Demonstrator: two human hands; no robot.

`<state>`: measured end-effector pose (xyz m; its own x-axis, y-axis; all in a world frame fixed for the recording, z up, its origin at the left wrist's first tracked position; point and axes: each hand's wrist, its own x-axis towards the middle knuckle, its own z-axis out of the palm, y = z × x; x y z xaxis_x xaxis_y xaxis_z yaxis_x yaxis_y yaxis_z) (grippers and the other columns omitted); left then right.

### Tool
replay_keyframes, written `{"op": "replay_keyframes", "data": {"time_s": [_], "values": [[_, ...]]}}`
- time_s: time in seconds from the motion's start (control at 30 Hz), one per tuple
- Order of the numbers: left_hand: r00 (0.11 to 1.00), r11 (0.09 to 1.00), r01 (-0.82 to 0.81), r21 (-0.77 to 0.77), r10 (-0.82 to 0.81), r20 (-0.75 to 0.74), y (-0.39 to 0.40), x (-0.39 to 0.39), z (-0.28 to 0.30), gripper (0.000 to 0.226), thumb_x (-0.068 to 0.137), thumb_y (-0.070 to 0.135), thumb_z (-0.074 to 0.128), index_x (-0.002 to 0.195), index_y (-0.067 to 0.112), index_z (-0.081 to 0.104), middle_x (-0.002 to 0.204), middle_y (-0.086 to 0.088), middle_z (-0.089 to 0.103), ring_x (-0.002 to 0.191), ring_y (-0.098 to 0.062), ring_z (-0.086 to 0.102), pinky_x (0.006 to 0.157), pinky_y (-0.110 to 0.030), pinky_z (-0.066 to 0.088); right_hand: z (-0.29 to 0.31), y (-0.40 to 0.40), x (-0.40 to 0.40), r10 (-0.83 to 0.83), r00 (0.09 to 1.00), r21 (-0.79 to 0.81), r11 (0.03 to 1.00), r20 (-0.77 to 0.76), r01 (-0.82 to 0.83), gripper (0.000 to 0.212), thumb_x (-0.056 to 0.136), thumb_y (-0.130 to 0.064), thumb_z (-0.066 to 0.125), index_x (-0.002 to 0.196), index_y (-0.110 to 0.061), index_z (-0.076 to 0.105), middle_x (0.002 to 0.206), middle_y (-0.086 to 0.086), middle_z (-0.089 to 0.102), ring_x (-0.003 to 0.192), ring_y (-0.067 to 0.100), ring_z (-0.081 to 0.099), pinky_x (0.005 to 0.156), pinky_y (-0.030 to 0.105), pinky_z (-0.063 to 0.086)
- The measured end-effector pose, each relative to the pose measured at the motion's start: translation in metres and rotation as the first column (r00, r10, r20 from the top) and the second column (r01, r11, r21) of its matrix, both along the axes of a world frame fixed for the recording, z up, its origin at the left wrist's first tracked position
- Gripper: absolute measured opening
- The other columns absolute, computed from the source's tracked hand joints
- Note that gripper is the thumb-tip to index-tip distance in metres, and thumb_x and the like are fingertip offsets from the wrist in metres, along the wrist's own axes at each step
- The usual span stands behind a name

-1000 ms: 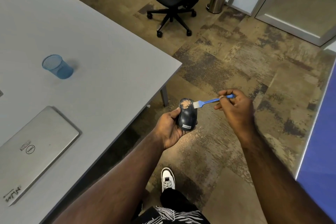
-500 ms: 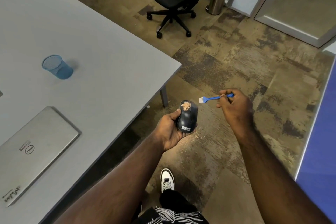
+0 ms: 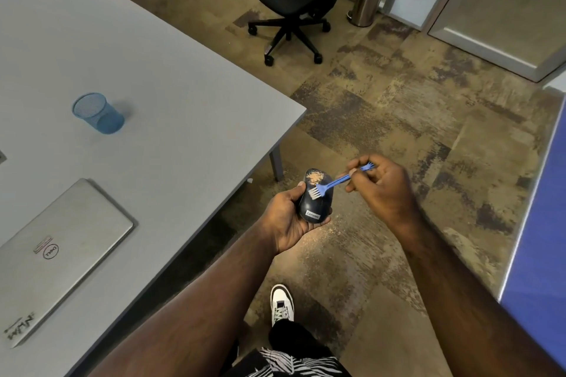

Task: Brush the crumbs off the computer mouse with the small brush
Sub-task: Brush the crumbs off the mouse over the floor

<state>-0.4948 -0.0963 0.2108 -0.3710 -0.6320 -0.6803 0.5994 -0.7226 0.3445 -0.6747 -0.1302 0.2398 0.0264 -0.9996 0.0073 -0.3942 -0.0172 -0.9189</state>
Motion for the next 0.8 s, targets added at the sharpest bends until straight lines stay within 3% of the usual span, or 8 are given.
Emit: {"op": "replay_keyframes", "data": {"time_s": [0.1,0.2,0.27,0.4,0.47,0.57,0.67,0.8], "values": [[1.0,1.0,0.016,0.001,-0.016,-0.017,0.001,-0.001,0.002,0.035,0.102,0.033,0.029,0.115,0.012,0.054,0.107,-0.02,0.059,0.085,-0.031,0.061,0.068,-0.035,0.056,-0.009,-0.005,-0.002,-0.09,0.993,0.003,0.996,-0.077,0.091,0.014,0.085,-0.027,0.058,0.085,-0.04,0.065,0.065,-0.009,0.073,0.059,0.002,0.072,0.051,0.019,0.054],[0.999,0.999,0.032,0.01,-0.032,-0.017,0.002,-0.002,0.002,0.035,0.102,0.033,0.031,0.122,0.012,0.05,0.111,-0.02,0.057,0.087,-0.032,0.061,0.071,-0.036,0.055,-0.012,-0.014,-0.01,-0.208,0.957,-0.014,0.978,-0.202,0.21,0.017,0.093,-0.019,0.057,0.091,-0.036,0.061,0.069,-0.009,0.071,0.059,-0.009,0.067,0.046,0.008,0.044],[0.999,0.999,0.032,0.01,-0.032,-0.022,0.002,-0.002,0.002,0.035,0.102,0.033,0.031,0.123,0.011,0.05,0.111,-0.02,0.057,0.086,-0.032,0.061,0.069,-0.036,0.056,-0.011,-0.016,-0.012,-0.243,0.955,-0.018,0.97,-0.173,0.244,0.014,0.092,-0.019,0.057,0.094,-0.032,0.063,0.07,-0.007,0.072,0.057,-0.009,0.066,0.044,0.007,0.042],[0.999,0.999,0.032,0.01,-0.032,-0.021,0.002,-0.001,0.002,0.036,0.102,0.033,0.029,0.117,0.012,0.054,0.108,-0.019,0.059,0.085,-0.031,0.061,0.066,-0.035,0.057,-0.01,-0.009,-0.009,-0.141,0.99,0.003,0.99,-0.026,0.141,0.012,0.083,-0.023,0.059,0.083,-0.033,0.066,0.067,-0.007,0.073,0.057,0.007,0.072,0.054,0.021,0.057],[0.999,1.0,0.028,0.006,-0.027,-0.024,0.002,-0.001,0.002,0.036,0.102,0.033,0.03,0.118,0.011,0.054,0.11,-0.02,0.058,0.086,-0.031,0.061,0.066,-0.035,0.057,-0.012,-0.007,-0.008,-0.108,0.99,0.014,0.994,-0.085,0.11,0.015,0.087,-0.019,0.061,0.083,-0.033,0.065,0.066,-0.006,0.073,0.056,0.003,0.071,0.051,0.017,0.054],[0.999,1.0,0.022,0.018,-0.021,-0.041,0.004,-0.001,0.001,0.035,0.101,0.031,0.033,0.121,0.01,0.052,0.116,-0.021,0.056,0.089,-0.032,0.06,0.067,-0.035,0.057,-0.011,-0.01,-0.014,-0.209,0.962,-0.005,0.977,-0.176,0.211,0.017,0.093,-0.017,0.058,0.091,-0.033,0.063,0.071,-0.007,0.072,0.056,-0.008,0.067,0.044,0.007,0.044],[0.999,0.999,0.033,0.014,-0.033,-0.028,0.004,-0.001,-0.001,0.035,0.101,0.032,0.033,0.122,0.01,0.051,0.115,-0.021,0.056,0.088,-0.032,0.061,0.069,-0.036,0.056,-0.009,-0.011,-0.017,-0.222,0.97,0.002,0.975,-0.102,0.223,0.016,0.089,-0.02,0.06,0.086,-0.035,0.064,0.067,-0.008,0.073,0.057,0.0,0.07,0.05,0.016,0.054],[0.999,0.999,0.033,0.018,-0.033,-0.009,0.003,0.0,-0.001,0.038,0.101,0.031,0.034,0.128,0.01,0.049,0.118,-0.022,0.055,0.089,-0.032,0.06,0.069,-0.036,0.056,-0.012,-0.01,-0.015,-0.161,0.961,0.03,0.985,-0.224,0.172,0.014,0.089,-0.02,0.06,0.085,-0.034,0.063,0.064,-0.009,0.071,0.057,-0.001,0.069,0.045,0.01,0.044]]}}
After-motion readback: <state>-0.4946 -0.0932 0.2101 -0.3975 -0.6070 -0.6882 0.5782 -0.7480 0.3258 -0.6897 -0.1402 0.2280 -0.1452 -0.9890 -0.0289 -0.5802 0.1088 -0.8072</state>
